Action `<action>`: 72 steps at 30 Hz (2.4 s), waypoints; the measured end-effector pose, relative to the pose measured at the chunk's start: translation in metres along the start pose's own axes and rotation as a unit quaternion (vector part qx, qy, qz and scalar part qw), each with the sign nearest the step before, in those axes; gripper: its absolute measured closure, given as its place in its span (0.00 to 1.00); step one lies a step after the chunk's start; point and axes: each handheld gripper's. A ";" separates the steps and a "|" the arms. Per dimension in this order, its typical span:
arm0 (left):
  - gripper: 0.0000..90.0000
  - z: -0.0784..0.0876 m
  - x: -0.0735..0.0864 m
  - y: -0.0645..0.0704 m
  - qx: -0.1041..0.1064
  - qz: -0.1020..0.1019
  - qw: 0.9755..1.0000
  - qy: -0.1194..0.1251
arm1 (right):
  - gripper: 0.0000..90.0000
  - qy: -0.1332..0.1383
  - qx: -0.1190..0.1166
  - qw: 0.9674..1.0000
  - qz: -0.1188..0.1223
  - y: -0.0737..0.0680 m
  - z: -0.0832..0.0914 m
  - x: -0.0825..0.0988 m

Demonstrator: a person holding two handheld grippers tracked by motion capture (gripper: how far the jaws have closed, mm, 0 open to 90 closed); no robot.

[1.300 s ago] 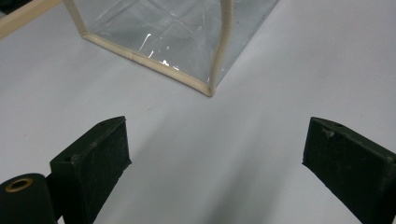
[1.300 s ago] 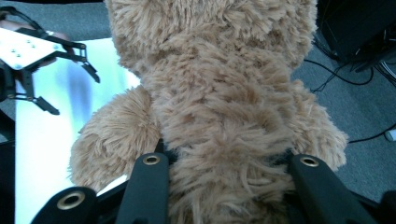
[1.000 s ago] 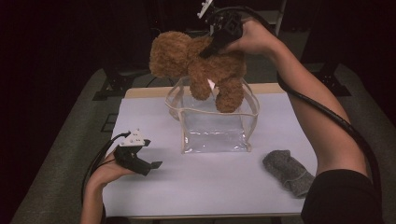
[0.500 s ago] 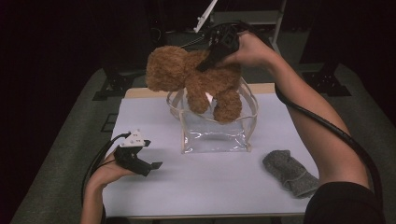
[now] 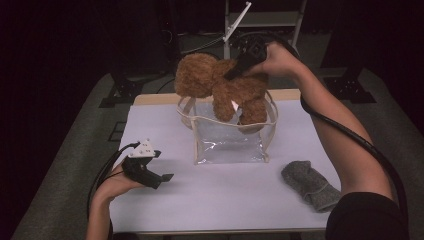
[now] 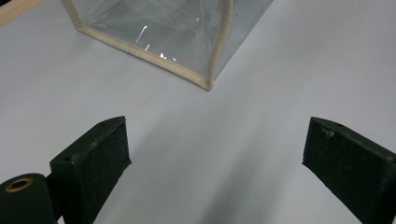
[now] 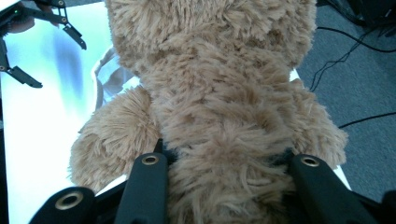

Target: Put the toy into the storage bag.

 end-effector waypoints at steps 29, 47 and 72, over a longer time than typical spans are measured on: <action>0.07 -0.001 0.001 0.001 0.002 -0.002 1.000 -0.005 | 0.68 -0.050 -0.041 0.998 -0.021 -0.014 -0.071 0.063; 0.07 -0.003 -0.001 0.001 0.006 -0.002 1.000 -0.007 | 0.42 -0.092 -0.029 0.995 -0.020 -0.017 -0.095 0.063; 0.07 -0.001 0.000 0.003 0.006 -0.005 1.000 -0.003 | 0.79 -0.117 -0.024 0.993 -0.006 -0.023 -0.118 0.055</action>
Point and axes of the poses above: each handheld gripper's, and its own axes: z roughly backward along the jaws, x roughly out of its underside, y roughly to its right, and after that the axes turned 2 degrees about z, right-handed
